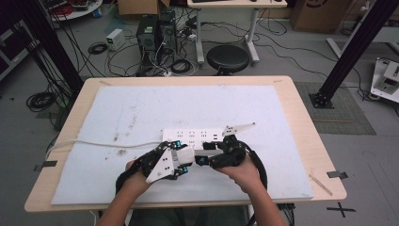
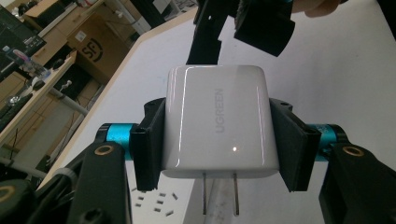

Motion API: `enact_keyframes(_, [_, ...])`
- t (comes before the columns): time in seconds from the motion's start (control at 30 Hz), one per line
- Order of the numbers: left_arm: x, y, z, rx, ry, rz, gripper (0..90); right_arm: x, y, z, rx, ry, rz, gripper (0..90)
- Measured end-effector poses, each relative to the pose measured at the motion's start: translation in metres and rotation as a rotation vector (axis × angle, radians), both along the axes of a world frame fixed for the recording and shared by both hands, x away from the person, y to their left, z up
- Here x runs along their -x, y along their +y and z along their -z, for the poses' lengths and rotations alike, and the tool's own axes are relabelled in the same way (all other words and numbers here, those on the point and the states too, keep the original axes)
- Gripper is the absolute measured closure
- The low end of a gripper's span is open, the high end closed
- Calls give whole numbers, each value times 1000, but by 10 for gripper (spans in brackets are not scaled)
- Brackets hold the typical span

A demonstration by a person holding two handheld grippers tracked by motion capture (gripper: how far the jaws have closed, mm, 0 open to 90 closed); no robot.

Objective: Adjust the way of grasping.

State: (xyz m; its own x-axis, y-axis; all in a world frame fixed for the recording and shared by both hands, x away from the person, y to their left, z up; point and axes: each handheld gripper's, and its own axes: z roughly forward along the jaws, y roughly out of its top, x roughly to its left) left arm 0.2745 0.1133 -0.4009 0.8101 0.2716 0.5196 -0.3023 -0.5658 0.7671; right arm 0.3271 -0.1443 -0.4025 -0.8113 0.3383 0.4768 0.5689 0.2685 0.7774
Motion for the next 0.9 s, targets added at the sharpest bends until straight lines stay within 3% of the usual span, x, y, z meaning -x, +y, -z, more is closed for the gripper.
enact_keyframes(0.27, [6,-8,0,9,-34,8,426,1,10,8,-47,49,-27,196])
enact_keyframes(0.57, [10,-10,-3,23,-60,15,426,0,12,9,-134,77,-82,403])
enact_keyframes(0.9, [10,-13,-4,10,-66,20,425,1,15,11,-139,65,-107,540])
